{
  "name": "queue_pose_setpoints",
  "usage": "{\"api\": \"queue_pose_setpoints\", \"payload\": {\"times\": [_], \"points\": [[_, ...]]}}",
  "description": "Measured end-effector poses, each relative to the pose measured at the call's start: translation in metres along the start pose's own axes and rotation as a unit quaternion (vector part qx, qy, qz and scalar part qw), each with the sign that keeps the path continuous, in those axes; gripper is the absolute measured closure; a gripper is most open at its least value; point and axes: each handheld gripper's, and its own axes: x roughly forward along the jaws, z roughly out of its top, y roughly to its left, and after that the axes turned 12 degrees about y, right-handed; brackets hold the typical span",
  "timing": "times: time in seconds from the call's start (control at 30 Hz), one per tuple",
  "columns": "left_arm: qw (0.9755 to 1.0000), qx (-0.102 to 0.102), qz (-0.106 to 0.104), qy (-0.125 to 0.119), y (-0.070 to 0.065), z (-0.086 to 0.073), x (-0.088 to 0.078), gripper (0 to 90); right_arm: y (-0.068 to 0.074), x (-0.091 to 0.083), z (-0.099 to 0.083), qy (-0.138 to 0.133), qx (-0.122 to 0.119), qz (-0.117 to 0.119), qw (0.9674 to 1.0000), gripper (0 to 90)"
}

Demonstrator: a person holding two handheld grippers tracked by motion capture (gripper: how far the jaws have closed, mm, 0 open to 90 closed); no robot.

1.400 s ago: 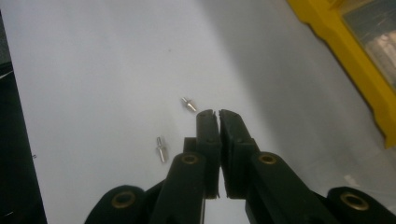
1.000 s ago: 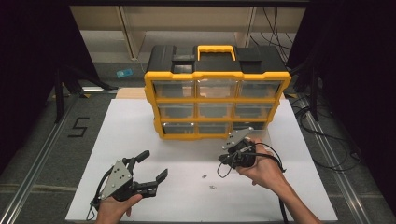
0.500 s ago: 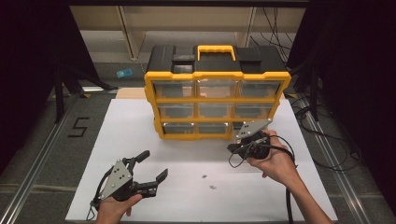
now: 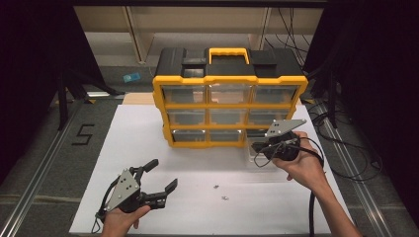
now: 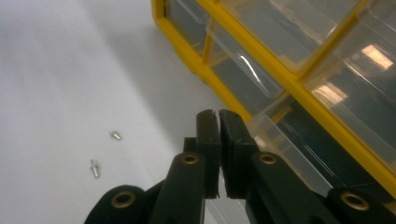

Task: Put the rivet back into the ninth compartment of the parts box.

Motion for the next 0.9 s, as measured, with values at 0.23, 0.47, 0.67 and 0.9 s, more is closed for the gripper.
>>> {"api": "queue_pose_setpoints", "payload": {"times": [0.23, 0.47, 0.67, 0.9], "points": [[1.0, 0.0, 0.001, 0.0, 0.0, 0.0, 0.0, 16.3, -0.011, 0.004, -0.007, 0.004, 0.018, -0.009, 0.9998, 87.4], [1.0, 0.003, 0.0, 0.0, 0.0, 0.0, 0.0, 16.3, -0.021, 0.009, -0.015, 0.004, 0.036, -0.022, 0.9991, 87.2], [1.0, 0.005, 0.0, 0.001, 0.0, 0.0, 0.0, 16.3, -0.028, 0.015, -0.02, 0.006, 0.042, -0.032, 0.9986, 87.0], [1.0, 0.005, 0.0, 0.001, 0.0, 0.0, 0.0, 16.3, -0.036, 0.026, -0.028, 0.015, 0.055, -0.035, 0.9977, 81.3]]}}
